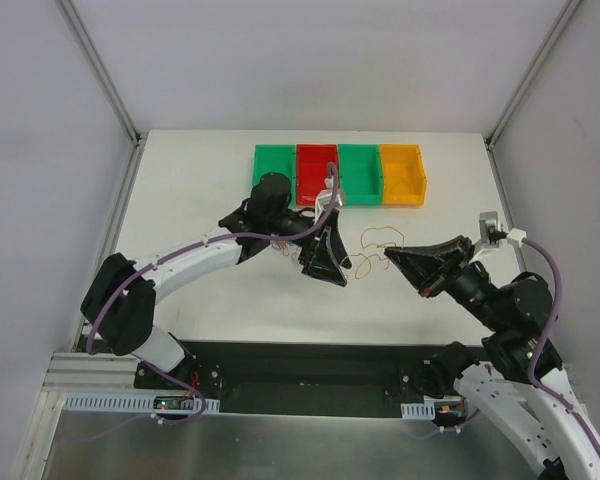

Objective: Untangle the cables

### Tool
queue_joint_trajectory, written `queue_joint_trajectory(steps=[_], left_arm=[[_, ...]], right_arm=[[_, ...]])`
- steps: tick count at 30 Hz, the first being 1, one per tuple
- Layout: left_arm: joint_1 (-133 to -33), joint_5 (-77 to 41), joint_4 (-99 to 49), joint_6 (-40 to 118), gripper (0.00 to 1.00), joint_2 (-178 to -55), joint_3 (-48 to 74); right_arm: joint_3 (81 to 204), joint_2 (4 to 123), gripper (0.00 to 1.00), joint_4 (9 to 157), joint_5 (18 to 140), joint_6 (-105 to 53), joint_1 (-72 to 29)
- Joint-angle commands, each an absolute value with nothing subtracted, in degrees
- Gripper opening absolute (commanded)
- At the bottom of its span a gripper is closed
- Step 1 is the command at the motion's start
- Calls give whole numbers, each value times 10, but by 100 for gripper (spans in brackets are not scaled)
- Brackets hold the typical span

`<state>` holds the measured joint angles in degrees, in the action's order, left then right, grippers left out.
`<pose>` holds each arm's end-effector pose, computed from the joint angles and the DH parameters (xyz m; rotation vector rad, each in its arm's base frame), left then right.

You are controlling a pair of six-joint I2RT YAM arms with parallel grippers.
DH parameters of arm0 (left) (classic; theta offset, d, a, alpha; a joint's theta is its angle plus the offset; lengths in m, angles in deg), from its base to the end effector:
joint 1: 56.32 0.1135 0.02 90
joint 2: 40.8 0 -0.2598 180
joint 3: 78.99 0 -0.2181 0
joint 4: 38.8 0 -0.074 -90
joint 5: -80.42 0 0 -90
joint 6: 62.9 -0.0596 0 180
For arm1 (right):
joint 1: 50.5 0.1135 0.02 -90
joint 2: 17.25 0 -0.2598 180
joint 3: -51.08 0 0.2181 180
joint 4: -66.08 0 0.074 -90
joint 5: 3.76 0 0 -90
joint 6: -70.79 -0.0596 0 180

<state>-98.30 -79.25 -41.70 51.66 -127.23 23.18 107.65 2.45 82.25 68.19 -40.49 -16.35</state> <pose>0.1958 -0.2514 0.3308 1.2972 1.4966 -1.8072 0.0493 0.0558 0.3781 -0.4295 1.2213 1.0264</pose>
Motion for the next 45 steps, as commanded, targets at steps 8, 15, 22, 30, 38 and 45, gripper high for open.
queue_joint_trajectory(steps=[8,15,22,30,38,45], left_arm=[[-1016,-715,-295,428,17,-1317,179],[-998,-634,-190,405,0,-1367,139],[-979,-662,-169,414,28,-1383,119],[-960,-559,-135,425,61,-1407,117],[-974,-372,-76,357,63,-1464,92],[-1018,-230,-46,276,64,-1489,85]], right_arm=[[1136,20,0,782,723,-432,-162],[1308,71,0,902,806,-338,-162],[1369,85,0,970,859,-298,-162],[1418,90,0,999,869,-292,-162],[1427,99,0,995,819,-314,-162],[1468,105,0,1000,807,-314,-161]])
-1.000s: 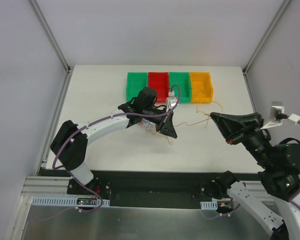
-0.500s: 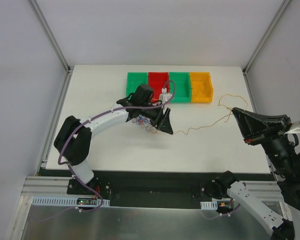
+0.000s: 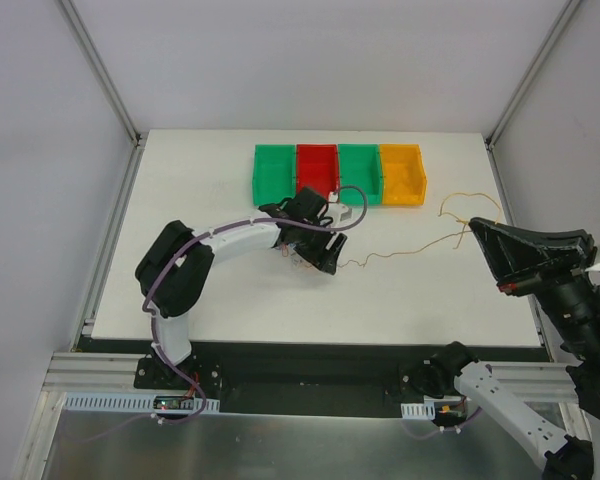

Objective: Untangle the cables

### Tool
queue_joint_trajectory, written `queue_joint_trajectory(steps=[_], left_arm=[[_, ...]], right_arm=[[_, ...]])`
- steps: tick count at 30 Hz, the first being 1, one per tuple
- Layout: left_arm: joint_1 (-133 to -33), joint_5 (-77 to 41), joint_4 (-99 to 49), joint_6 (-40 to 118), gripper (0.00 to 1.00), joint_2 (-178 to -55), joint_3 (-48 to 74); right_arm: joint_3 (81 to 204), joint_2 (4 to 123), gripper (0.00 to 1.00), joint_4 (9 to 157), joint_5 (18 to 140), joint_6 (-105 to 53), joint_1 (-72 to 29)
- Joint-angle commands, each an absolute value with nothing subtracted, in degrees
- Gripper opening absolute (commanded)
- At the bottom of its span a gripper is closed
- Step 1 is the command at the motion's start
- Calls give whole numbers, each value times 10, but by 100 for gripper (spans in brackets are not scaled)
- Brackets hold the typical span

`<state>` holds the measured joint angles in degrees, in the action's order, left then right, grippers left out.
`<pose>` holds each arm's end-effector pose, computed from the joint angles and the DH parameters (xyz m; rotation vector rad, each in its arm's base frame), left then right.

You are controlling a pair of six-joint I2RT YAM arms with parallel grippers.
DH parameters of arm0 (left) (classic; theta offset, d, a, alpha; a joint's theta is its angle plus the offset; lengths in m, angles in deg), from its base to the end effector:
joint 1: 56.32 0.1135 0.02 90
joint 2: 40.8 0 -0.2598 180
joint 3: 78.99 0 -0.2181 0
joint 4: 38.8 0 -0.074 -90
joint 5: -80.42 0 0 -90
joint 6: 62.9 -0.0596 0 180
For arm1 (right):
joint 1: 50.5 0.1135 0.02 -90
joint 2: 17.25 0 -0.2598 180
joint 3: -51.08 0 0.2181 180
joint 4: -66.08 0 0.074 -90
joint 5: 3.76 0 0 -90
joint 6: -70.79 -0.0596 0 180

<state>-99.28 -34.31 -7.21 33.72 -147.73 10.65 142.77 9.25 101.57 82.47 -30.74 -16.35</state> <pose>0.2685 -0.2841 0.2044 0.9812 2.3161 -0.9006 -0.0064 0.0004 0.4935 -0.2720 1.0477 0.7550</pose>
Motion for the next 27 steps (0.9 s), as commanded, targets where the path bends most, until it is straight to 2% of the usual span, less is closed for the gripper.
queue_joint_trajectory(steps=[1,4,8,11,18,27], left_arm=[[-1020,-207,-42,276,63,-1497,81],[-1020,-137,-24,258,60,-1519,71],[-1018,-51,-10,240,49,-1544,69],[-1001,-1,-6,229,45,-1550,73],[-897,0,1,235,37,-1518,81],[-780,-29,7,257,36,-1484,80]], right_arm=[[1479,106,0,1000,803,-314,-162],[1504,110,0,1001,799,-314,-162],[1543,109,0,1009,812,-301,-161],[1582,106,0,1010,826,-286,-161],[1661,103,0,1037,892,-229,-161],[1684,108,0,1045,928,-196,-155]])
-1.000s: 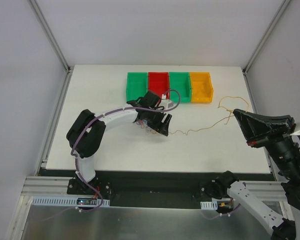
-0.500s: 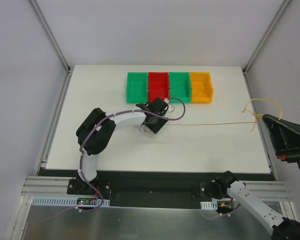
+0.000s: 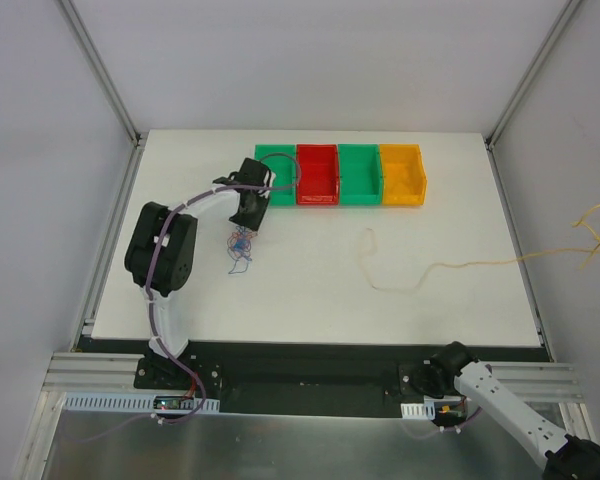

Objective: Untangle the cables

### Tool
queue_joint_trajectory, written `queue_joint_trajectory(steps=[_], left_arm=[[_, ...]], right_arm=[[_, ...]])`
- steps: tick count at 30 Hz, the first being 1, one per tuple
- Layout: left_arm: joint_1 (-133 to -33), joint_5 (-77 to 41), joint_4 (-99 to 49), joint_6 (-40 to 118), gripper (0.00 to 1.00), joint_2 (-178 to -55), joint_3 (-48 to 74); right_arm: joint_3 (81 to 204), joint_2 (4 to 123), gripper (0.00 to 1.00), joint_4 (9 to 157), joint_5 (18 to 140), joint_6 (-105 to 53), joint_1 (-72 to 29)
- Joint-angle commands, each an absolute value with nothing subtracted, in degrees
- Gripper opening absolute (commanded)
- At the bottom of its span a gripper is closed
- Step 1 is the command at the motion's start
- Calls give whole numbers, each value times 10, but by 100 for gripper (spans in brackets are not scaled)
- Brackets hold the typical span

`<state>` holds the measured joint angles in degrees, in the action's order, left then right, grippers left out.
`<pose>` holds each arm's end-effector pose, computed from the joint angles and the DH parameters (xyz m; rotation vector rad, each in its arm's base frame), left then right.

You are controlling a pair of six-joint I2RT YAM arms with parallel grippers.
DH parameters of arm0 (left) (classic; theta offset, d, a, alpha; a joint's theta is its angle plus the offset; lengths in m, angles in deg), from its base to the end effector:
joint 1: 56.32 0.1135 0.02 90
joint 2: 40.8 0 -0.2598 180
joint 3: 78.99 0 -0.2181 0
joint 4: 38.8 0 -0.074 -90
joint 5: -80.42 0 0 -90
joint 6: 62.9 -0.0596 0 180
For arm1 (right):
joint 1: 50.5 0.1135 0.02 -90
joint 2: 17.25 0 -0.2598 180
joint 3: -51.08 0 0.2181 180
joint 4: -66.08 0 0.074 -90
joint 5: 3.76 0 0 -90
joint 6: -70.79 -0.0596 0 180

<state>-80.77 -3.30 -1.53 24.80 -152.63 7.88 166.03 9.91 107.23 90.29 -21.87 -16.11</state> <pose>0.3648 -0.1587 0.1743 0.5458 2.4795 -0.0126 -0.0893 -0.0662 0.5471 -0.1443 0.7576 0.5881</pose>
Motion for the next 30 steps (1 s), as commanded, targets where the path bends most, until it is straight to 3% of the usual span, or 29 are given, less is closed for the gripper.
queue_joint_trajectory(steps=[1,8,14,17,23,30], left_arm=[[-768,-37,8,263,36,-1481,79],[-722,-118,28,304,40,-1458,54],[-722,-215,32,336,62,-1363,59],[-722,-264,25,346,67,-1320,62],[-722,-327,9,363,72,-1272,70],[-722,-363,-6,383,73,-1267,79]], right_arm=[[1688,110,0,1045,931,-178,-154],[1620,129,1,1016,933,-190,-138],[1615,163,0,1007,925,-178,-137],[1631,187,0,1006,925,-168,-137],[1654,236,0,999,908,-165,-137],[1554,228,0,972,916,-189,-137]])
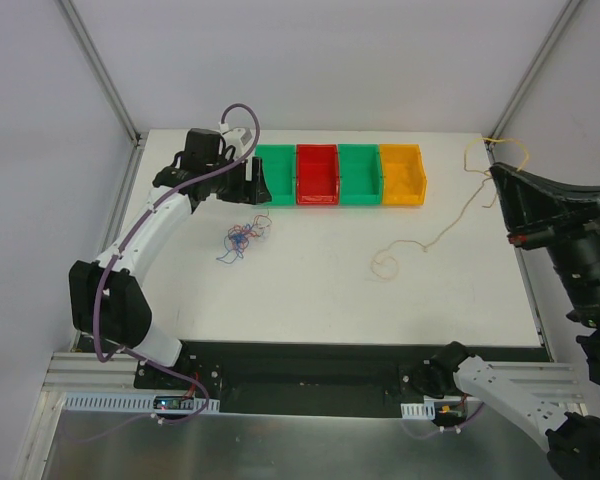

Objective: Untangle the cables

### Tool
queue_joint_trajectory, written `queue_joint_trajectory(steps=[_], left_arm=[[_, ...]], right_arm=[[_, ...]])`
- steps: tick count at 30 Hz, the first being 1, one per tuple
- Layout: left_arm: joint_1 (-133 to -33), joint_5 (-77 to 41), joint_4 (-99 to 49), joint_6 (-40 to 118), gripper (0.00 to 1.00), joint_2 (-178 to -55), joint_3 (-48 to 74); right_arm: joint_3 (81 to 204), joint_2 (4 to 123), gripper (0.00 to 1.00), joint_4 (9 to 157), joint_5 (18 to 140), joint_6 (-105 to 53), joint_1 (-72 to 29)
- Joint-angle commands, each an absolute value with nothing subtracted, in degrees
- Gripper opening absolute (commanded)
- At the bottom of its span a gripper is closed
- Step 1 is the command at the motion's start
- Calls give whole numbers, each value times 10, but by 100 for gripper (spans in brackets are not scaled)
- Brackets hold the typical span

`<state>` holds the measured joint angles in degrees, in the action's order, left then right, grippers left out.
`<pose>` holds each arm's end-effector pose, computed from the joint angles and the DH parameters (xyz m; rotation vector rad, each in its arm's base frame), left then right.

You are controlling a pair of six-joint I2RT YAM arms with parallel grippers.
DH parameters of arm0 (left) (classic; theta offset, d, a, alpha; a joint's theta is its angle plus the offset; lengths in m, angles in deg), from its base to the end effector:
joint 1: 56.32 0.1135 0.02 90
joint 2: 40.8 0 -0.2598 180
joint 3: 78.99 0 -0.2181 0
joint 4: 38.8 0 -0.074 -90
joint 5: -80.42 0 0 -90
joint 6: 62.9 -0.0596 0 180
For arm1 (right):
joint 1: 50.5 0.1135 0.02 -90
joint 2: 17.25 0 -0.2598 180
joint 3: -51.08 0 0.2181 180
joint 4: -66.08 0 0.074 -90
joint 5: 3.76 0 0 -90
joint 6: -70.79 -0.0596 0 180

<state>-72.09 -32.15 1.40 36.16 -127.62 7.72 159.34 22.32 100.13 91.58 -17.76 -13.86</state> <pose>0.3110 -0.1116 0.3258 0.3587 2.1558 -0.6733 0.0103 0.0007 0.5580 -0.2368 0.9524 0.5199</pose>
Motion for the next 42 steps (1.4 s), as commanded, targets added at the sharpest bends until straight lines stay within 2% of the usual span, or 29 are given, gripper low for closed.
queue_joint_trajectory(steps=[1,7,13,24,31,39,42], left_arm=[[-722,-368,-7,386,73,-1270,79],[-722,-396,-13,401,73,-1281,80],[-723,-425,-26,416,73,-1278,88],[-723,-439,-33,423,73,-1290,91],[-723,-441,-34,424,73,-1289,91],[-724,-449,-38,429,73,-1296,95],[-724,-447,-38,428,73,-1297,95]], right_arm=[[1542,227,0,976,916,-190,-137],[1505,221,0,1046,930,-190,-137],[1472,268,0,1132,919,-218,-136],[1133,338,1,1008,839,-341,-117],[1070,374,0,1032,859,-402,-96],[1064,446,1,1066,842,-401,-96],[1083,458,18,1107,859,-389,-95]])
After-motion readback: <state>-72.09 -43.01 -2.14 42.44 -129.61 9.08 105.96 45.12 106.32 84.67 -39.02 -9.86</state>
